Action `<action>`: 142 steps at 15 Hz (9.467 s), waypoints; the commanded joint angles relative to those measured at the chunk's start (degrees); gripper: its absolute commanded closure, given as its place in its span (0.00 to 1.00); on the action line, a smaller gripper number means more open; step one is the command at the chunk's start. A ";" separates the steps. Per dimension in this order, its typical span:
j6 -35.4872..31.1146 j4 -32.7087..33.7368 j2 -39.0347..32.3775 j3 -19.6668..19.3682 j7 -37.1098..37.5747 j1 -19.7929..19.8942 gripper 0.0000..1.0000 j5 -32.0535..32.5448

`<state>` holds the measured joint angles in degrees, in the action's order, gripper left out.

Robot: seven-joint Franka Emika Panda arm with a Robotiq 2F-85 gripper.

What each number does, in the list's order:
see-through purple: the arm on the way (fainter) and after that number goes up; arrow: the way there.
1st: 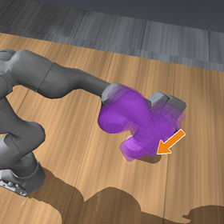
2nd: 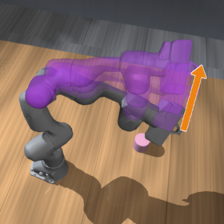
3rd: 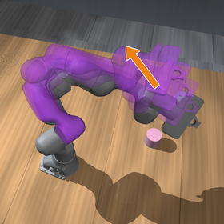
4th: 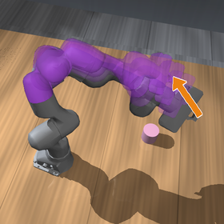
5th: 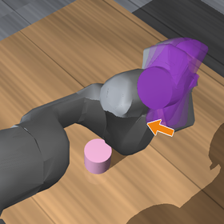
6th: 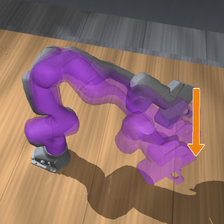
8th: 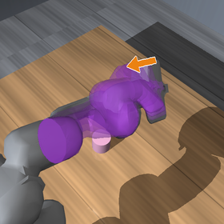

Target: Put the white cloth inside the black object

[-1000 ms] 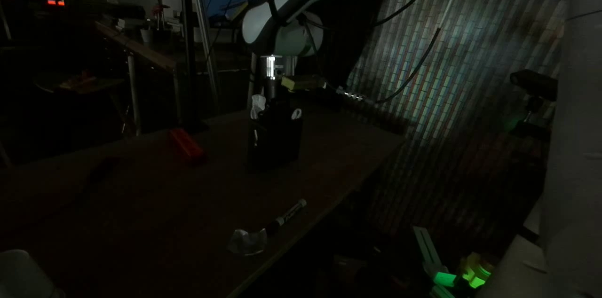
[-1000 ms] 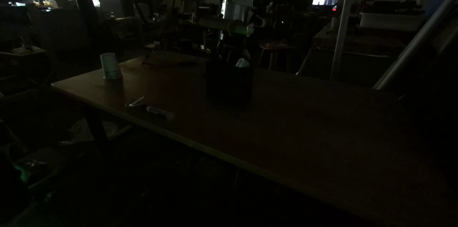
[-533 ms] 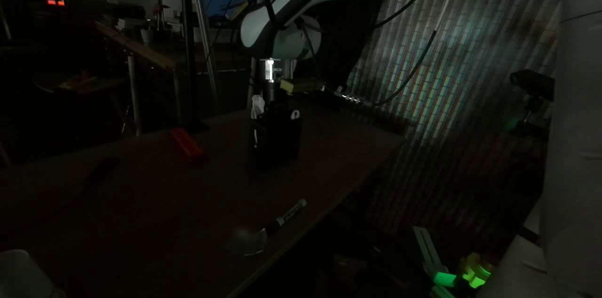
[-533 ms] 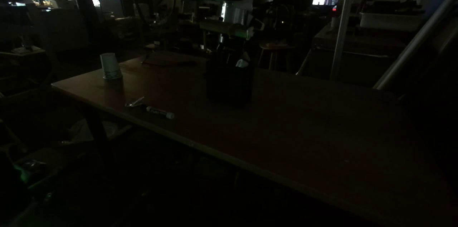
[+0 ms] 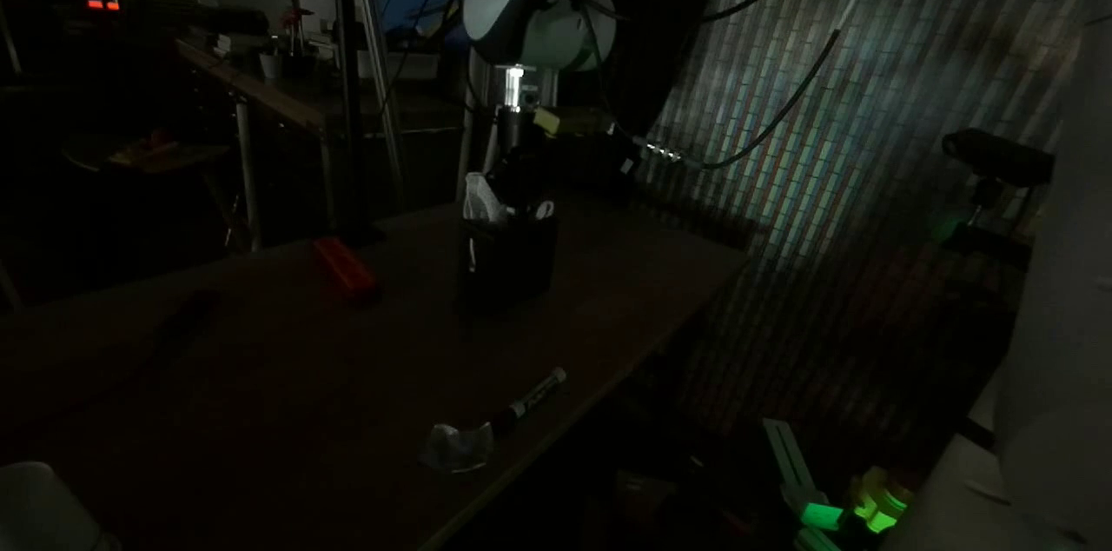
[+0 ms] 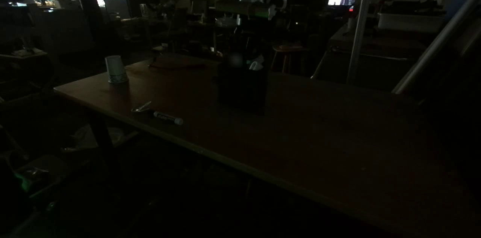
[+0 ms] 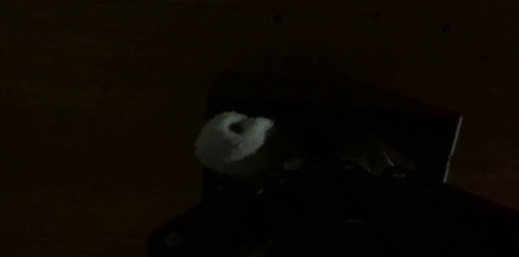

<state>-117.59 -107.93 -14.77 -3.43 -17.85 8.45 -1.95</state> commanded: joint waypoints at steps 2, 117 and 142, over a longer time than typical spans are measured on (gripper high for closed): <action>-0.92 -0.04 6.64 -0.61 -2.49 0.22 1.00 1.17; -9.99 -9.57 10.70 -0.64 -1.46 -2.09 1.00 9.83; -14.07 -8.27 2.18 0.26 -2.73 -3.37 1.00 16.92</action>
<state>-130.64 -117.37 -10.98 -3.28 -20.12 5.62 13.64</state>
